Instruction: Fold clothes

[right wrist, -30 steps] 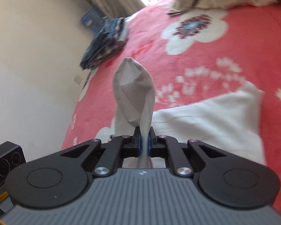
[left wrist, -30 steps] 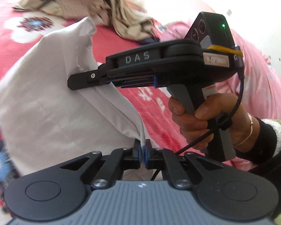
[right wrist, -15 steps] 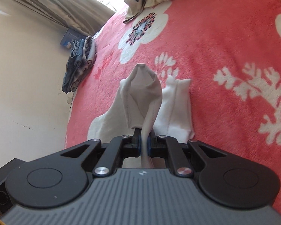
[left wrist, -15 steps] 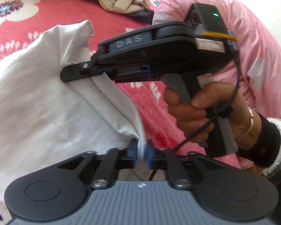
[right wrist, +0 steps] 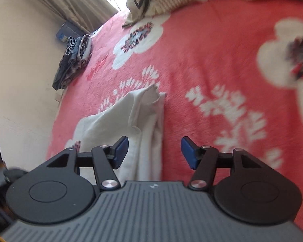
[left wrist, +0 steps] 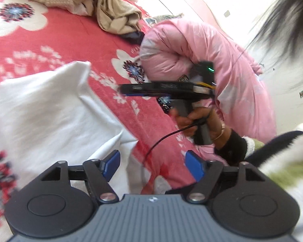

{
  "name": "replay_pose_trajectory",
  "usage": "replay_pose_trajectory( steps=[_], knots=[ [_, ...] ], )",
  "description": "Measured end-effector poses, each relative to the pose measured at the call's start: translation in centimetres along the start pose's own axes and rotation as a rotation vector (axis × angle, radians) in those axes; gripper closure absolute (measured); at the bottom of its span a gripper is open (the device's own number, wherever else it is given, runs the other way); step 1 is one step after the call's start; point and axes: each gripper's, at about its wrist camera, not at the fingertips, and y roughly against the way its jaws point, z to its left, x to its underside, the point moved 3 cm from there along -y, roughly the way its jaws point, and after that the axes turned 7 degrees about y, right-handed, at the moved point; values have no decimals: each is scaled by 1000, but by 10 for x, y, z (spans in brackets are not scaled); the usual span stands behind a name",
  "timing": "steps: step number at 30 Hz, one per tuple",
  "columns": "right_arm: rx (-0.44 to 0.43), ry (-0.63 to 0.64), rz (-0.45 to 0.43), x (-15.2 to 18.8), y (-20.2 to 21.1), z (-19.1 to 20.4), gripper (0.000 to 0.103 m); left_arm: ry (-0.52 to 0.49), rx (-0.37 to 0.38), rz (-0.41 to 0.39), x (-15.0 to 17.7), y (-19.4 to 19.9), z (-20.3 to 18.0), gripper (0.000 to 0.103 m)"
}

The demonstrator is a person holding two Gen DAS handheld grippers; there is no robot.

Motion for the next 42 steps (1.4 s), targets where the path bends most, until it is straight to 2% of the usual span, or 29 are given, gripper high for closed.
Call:
replay_pose_trajectory(
  steps=[2, 5, 8, 10, 12, 15, 18, 20, 21, 22, 26, 28, 29, 34, 36, 38, 40, 42],
  knots=[
    [41, 84, -35, -1, 24, 6, 45, 24, -24, -8, 0, 17, 2, 31],
    [-60, 197, -10, -3, 29, 36, 46, 59, -52, -1, 3, 39, 6, 31],
    [-162, 309, 15, -5, 34, 66, 46, 8, -65, 64, 15, 30, 14, 31],
    [-229, 349, 117, 2, 10, 90, 46, -32, -50, 130, 28, 15, 16, 31],
    [-253, 352, 243, 10, -23, 107, 46, -74, -53, 203, 39, -11, 17, 33],
    [-227, 297, 432, 21, -72, 109, 46, -164, -96, 282, 56, -32, 13, 33],
    [-272, 189, 622, 36, -91, 95, 46, -191, -102, 317, 66, -36, 12, 33],
    [-376, 218, 701, 43, -72, 92, 46, -185, -106, 322, 69, -33, 14, 33],
    [-400, 269, 728, 46, -56, 89, 46, -181, -107, 320, 71, -30, 15, 33],
    [-390, 332, 741, 49, -41, 85, 46, -176, -110, 317, 73, -27, 17, 33],
    [-271, 489, 894, 65, -4, 54, 45, -164, -118, 300, 69, -24, 20, 33],
    [-226, 526, 905, 69, 10, 46, 45, -174, -121, 294, 67, -24, 19, 33],
    [-228, 542, 876, 65, 16, 48, 45, -183, -121, 291, 65, -24, 18, 33],
    [-337, 574, 579, 40, 22, 78, 44, -212, -113, 289, 64, -45, 6, 33],
    [-333, 632, 524, 42, 9, 94, 44, -217, -114, 296, 66, -59, 6, 33],
    [-300, 712, 495, 49, -6, 106, 45, -207, -126, 296, 68, -69, 10, 33],
    [-275, 792, 507, 59, -19, 116, 46, -198, -138, 297, 71, -80, 13, 33],
    [-187, 883, 542, 71, -24, 113, 48, -198, -142, 291, 72, -85, 15, 33]
  ],
)
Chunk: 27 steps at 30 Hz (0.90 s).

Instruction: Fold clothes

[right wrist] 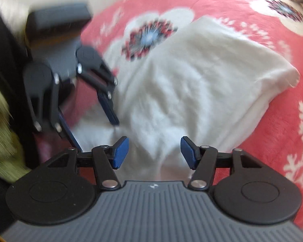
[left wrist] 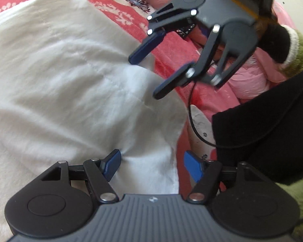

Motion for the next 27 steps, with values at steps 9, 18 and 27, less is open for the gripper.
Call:
replay_pose_trajectory(
  steps=[9, 18, 27],
  knots=[
    [76, -302, -179, 27, 37, -29, 49, 15, 9, -23, 1, 0, 2, 33],
    [212, -313, -156, 25, 11, -45, 100, -16, -32, -34, 4, -6, -7, 33],
    [182, -182, -230, 34, 32, -6, 96, -13, -34, -33, 2, -12, -9, 33]
  ],
)
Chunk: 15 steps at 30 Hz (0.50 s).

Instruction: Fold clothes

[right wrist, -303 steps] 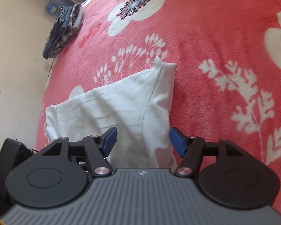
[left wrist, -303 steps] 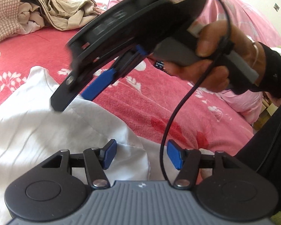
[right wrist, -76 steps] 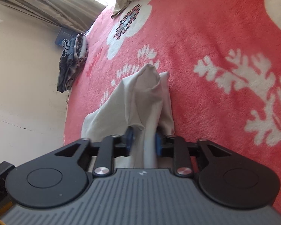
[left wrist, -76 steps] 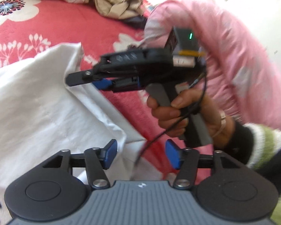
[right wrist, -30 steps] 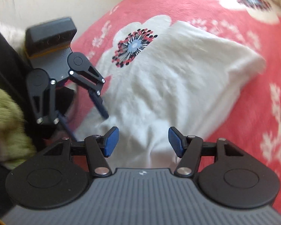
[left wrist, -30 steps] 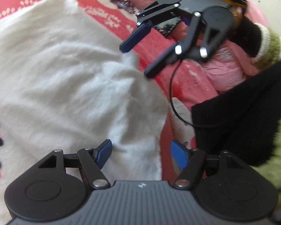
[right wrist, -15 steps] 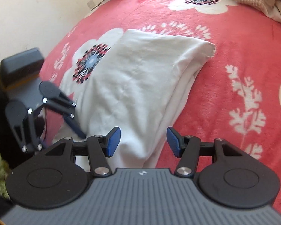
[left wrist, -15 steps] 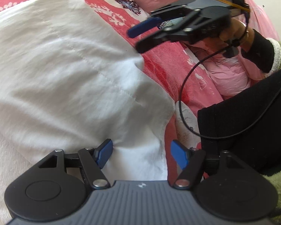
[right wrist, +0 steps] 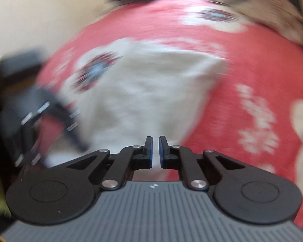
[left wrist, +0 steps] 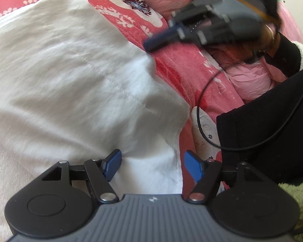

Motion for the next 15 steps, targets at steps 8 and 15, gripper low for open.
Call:
replay_pose_trajectory(
  steps=[8, 15],
  knots=[
    [68, 372, 360, 43, -26, 27, 96, 53, 33, -61, -2, 18, -3, 36],
    [-37, 232, 10, -23, 31, 9, 92, 104, 18, -250, -20, 45, 8, 36]
  ],
)
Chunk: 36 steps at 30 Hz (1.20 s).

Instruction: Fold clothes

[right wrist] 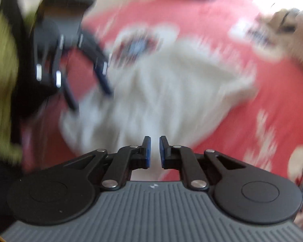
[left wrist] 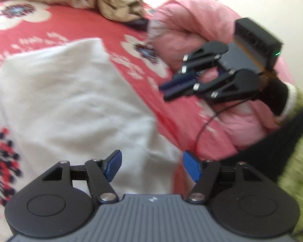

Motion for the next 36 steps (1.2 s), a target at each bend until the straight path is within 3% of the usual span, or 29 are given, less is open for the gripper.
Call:
replay_pose_trajectory(
  steps=[2, 4, 5, 8, 12, 14, 18, 22, 25, 28, 30, 32, 34, 36],
  knots=[
    [42, -31, -67, -10, -15, -12, 82, 7, -40, -10, -2, -11, 7, 36],
    [85, -62, -134, -19, -30, -24, 80, 39, -52, 16, 4, -24, 17, 36],
    [107, -57, -121, -18, -42, -27, 80, 55, -54, 24, 7, -30, 18, 36],
    [175, -65, 55, 0, -89, -40, 80, 87, -29, 8, 3, -24, 22, 36],
    [181, -87, 17, -3, -72, -44, 80, 107, 10, -76, -20, 8, 26, 36],
    [184, -87, -64, -14, -54, -45, 80, 90, -10, -143, -41, 23, 32, 35],
    [255, -119, -164, -31, -55, -62, 80, 87, -153, -259, -81, 25, 62, 35],
    [352, -203, -162, -30, -84, -90, 80, 126, -317, -260, -93, 5, 98, 38],
    [367, -313, -155, -19, -95, -112, 82, 156, -298, -274, -92, 6, 109, 41],
    [346, -401, -239, -15, -76, -119, 78, 155, -301, -284, -90, 11, 110, 40],
    [338, -467, -283, -12, -63, -126, 67, 171, -289, -290, -87, 13, 114, 40],
    [349, -533, -293, -7, -61, -135, 48, 190, -278, -296, -87, 12, 117, 40],
    [314, -599, -269, -1, -72, -146, 47, 198, -272, -302, -86, 13, 118, 40],
    [257, -633, -239, 1, -87, -150, 58, 200, -271, -308, -84, 14, 118, 40]
  ],
)
